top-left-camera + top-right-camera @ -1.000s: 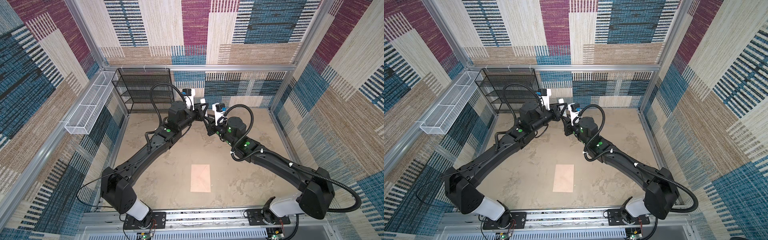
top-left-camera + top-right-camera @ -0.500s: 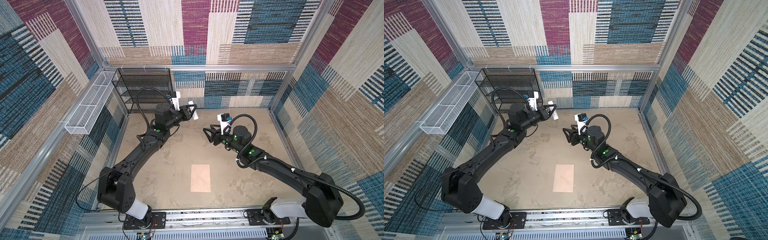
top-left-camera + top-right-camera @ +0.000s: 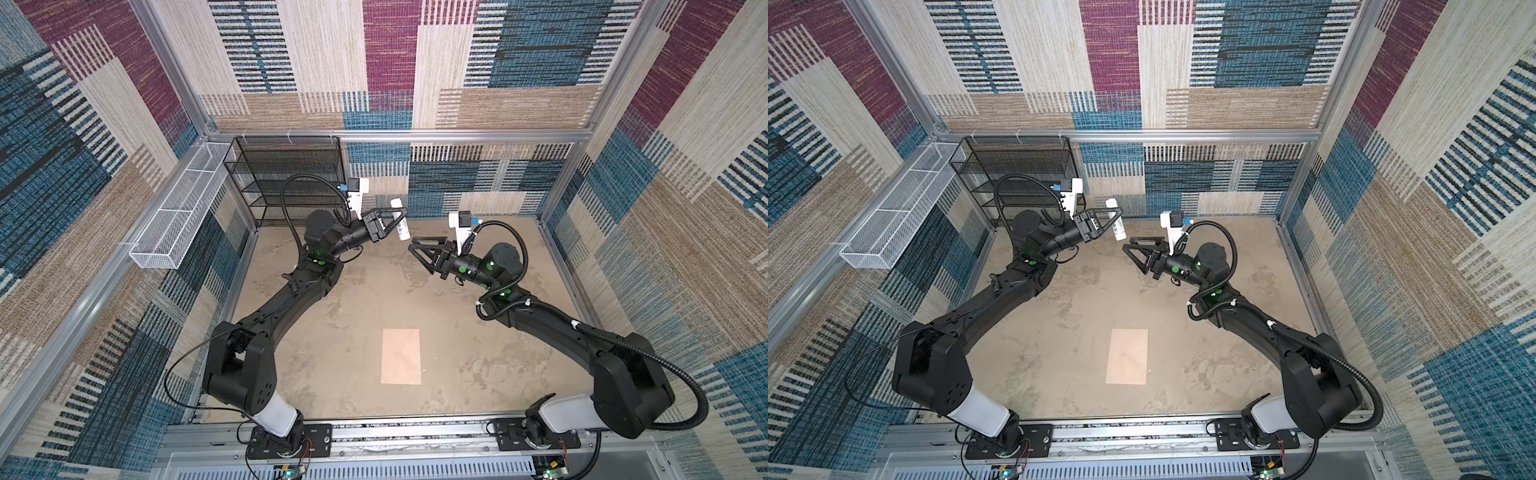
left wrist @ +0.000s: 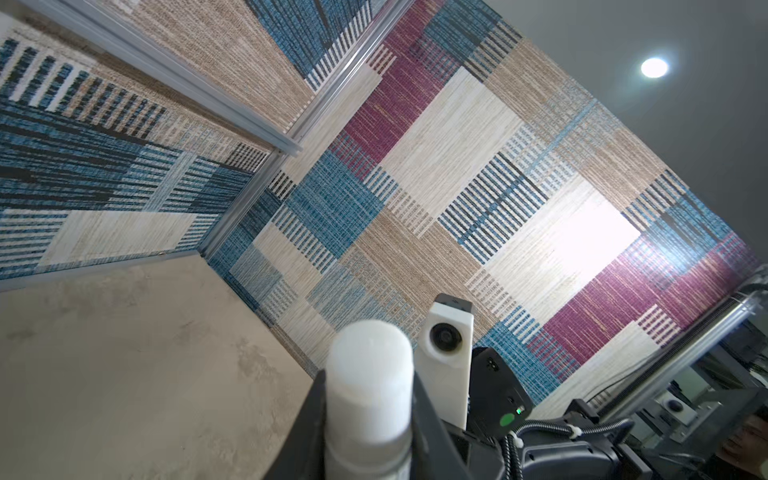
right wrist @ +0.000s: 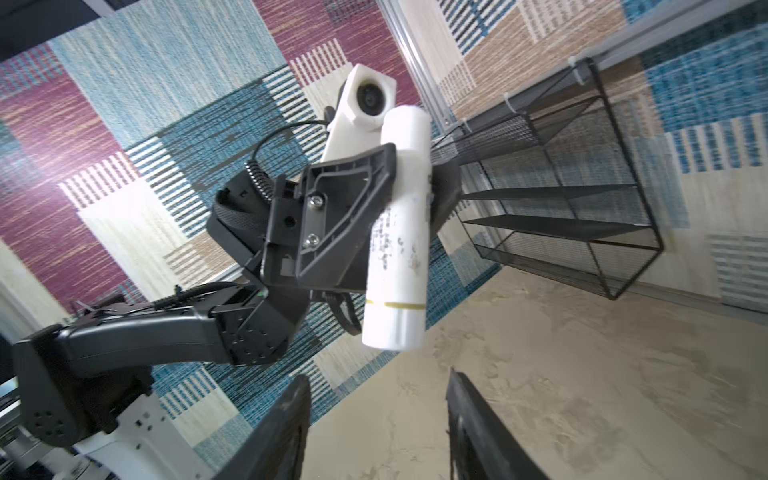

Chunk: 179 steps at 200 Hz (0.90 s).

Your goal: Place the letter into the envelope and seal it

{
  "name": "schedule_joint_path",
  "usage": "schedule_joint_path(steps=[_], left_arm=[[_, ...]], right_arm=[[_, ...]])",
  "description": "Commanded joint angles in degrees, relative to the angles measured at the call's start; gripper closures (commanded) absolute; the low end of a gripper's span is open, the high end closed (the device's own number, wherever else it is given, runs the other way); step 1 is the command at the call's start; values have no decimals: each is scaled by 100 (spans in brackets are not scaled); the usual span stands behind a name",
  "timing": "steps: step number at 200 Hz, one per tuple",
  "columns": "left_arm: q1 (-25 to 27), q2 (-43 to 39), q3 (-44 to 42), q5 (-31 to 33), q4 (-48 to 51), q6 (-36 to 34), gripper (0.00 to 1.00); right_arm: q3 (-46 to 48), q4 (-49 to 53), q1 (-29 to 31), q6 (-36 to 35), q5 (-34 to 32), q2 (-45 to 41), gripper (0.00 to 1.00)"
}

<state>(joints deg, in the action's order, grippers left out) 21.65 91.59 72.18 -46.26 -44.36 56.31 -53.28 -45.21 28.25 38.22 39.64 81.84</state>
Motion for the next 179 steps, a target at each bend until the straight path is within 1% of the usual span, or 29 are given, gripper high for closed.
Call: schedule_joint_path(steps=[1,20,41,82,96,114,134,143,179], left_arm=[[26,9,-2,-321,-674,258,100],[92,24,-7,-383,-687,240,100],[148,6,-37,-401,-671,196,100],[199,-28,-69,-384,-609,109,100],[198,-47,-80,-351,-582,71,100],[197,-63,-101,-265,-475,-19,100],[199,-101,-116,-166,-317,-152,100],[199,-104,-108,-146,-272,-189,100],[199,-100,-66,-141,-162,-294,100]], right_arm=[[-127,-677,-4,555,451,121,45],[-228,-799,-8,677,474,223,46],[-328,-787,-4,734,510,314,51],[-376,-814,-4,773,624,376,67],[-359,-819,-4,782,646,367,71],[-320,-831,-4,777,668,332,70],[-268,-823,-4,771,697,280,64],[-245,-823,-8,775,708,253,63],[-183,-756,-5,726,771,208,70]])
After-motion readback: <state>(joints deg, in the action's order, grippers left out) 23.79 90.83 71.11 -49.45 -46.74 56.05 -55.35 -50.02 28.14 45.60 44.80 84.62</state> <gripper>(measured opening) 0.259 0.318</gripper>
